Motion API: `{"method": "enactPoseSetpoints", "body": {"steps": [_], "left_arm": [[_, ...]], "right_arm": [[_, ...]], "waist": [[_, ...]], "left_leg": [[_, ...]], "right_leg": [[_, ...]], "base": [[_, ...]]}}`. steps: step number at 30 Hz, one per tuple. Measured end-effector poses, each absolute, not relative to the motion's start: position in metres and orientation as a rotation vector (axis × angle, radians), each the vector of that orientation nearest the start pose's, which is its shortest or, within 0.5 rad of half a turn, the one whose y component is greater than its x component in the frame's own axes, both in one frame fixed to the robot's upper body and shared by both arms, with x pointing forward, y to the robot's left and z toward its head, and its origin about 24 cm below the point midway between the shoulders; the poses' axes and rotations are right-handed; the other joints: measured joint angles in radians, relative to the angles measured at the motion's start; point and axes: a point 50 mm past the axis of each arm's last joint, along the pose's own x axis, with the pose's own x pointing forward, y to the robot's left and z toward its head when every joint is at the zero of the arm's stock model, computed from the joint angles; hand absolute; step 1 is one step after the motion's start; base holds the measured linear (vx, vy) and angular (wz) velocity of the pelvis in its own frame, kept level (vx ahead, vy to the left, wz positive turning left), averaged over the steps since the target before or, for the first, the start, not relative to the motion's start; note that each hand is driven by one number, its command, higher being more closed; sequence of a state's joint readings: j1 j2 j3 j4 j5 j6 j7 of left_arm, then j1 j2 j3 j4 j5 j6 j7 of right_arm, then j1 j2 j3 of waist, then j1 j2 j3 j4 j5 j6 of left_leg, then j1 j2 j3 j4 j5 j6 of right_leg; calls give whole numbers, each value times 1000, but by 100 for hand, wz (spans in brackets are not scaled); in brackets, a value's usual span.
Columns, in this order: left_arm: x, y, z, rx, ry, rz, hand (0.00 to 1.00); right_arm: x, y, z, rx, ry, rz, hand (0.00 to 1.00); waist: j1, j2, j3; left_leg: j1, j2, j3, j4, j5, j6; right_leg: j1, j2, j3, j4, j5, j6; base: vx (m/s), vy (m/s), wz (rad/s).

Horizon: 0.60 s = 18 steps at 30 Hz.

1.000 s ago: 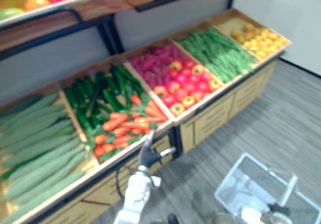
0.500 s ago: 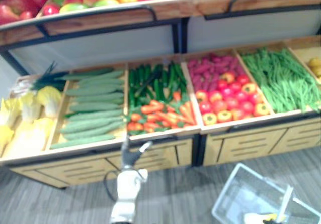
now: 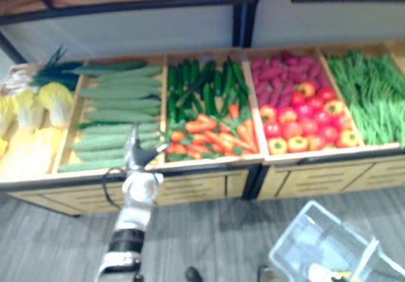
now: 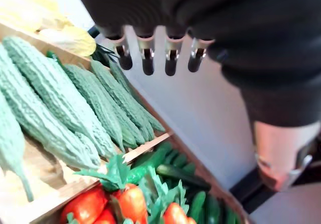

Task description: Pick vegetable in the basket

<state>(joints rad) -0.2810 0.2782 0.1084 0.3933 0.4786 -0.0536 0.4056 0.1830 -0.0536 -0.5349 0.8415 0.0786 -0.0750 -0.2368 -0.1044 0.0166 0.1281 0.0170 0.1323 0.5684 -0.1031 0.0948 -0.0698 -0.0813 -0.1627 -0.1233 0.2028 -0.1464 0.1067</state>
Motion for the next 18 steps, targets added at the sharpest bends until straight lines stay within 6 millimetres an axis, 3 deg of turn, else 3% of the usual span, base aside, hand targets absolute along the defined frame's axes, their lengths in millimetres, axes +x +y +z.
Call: {"method": "enactPoseSetpoints", "body": {"steps": [3,8,9,14,18], "left_arm": [[310,223,73,792,-145,405,0],[326,205,100,845,-267,359,0],[329,203,107,864,-291,353,0],[343,205,130,982,-355,359,0],[353,206,149,1047,-397,382,0]], "right_arm": [[71,-270,-135,88,903,-855,100],[95,-266,-131,81,854,-807,100],[107,-264,-128,81,825,-791,100],[133,-259,-116,49,739,-739,100],[143,-256,-110,29,687,-712,100]], "waist": [[-3,23,9],[-17,21,62],[-28,20,93],[-25,30,140],[-26,30,172]], "left_leg": [[-12,13,10,4,9,-13],[-59,27,29,5,20,-13],[-76,28,34,5,25,-11],[-128,32,74,5,32,-4],[-142,32,84,4,35,0]], "right_leg": [[-2,20,3,-30,19,-8],[-46,38,21,-66,59,-15],[-64,37,25,-68,69,-14],[-130,40,55,-82,102,-12],[-146,40,67,-88,112,-10]], "base": [[58,-44,-12],[-18,-15,-14],[-43,4,-6],[-35,11,-17],[-2,14,-8]]}}
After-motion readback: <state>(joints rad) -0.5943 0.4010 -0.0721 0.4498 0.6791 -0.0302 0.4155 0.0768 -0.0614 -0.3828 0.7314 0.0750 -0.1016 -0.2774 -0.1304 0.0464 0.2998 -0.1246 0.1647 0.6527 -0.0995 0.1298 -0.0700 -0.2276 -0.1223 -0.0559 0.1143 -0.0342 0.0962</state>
